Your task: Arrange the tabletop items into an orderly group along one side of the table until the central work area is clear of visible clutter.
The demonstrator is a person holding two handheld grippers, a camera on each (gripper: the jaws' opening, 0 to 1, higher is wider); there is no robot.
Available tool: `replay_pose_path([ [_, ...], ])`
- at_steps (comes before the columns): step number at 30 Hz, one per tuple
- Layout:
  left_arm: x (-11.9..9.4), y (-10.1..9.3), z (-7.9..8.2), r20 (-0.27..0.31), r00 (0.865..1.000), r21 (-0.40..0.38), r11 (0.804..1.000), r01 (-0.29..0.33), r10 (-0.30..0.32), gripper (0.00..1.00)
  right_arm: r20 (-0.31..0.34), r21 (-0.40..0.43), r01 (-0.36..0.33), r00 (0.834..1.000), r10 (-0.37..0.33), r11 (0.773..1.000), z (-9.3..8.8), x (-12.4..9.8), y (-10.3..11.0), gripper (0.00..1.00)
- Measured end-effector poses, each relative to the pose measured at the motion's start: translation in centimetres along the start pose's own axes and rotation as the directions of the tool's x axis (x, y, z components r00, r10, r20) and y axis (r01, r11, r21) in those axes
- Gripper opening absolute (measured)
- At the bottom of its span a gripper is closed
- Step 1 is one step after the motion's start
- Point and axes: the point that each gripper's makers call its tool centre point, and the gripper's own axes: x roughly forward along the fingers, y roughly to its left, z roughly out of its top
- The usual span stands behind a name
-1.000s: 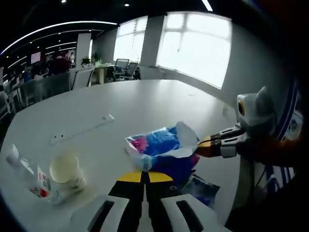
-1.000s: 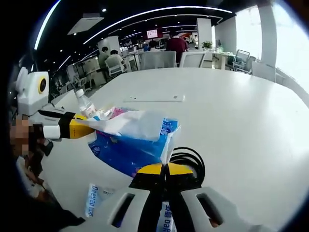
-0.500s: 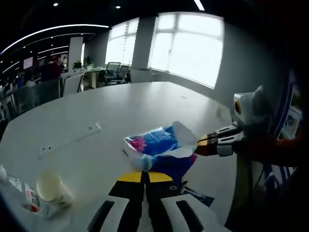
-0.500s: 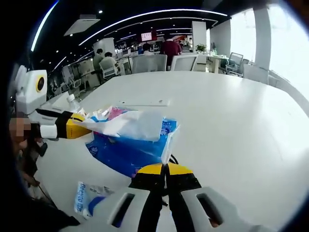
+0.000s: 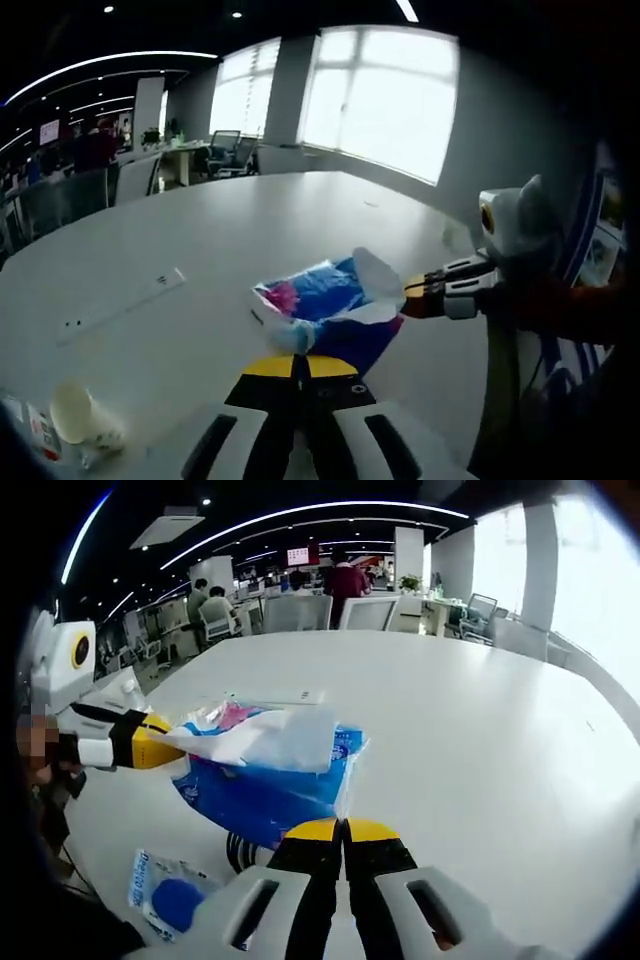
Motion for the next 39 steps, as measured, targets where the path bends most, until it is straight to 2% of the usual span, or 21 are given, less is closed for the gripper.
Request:
replay_pose_path([
  [11, 3.7, -1.6, 0.7, -0.008, 1.000, -0.006, 1.000, 0.022, -0.022, 0.00, -0.014, -0.018, 0.032, 0.999, -0.032, 0.999, -0.5, 0.9, -3.8, 0.00],
  [20, 6.4, -2.6, 0.6, -0.005, 0.999, 0.005, 0.999, 0.036, -0.036, 0.00, -0.028, -0.041, 0.063, 0.998, -0.064, 0.997, -1.0, 2.2, -6.6, 0.00],
  [31, 9.2, -2.7, 0.1, -0.010, 0.999, 0.005, 0.999, 0.044, -0.044, 0.00, -0.019, -0.040, 0.091, 0.996, -0.092, 0.995, -1.7, 3.5, -8.5, 0.00],
  [39, 11.3, -2.8, -0.8, -0.032, 0.998, 0.039, 0.998, 0.047, -0.046, 0.00, -0.028, -0.122, 0.112, 0.993, -0.116, 0.986, -2.4, 5.2, -9.9, 0.00],
])
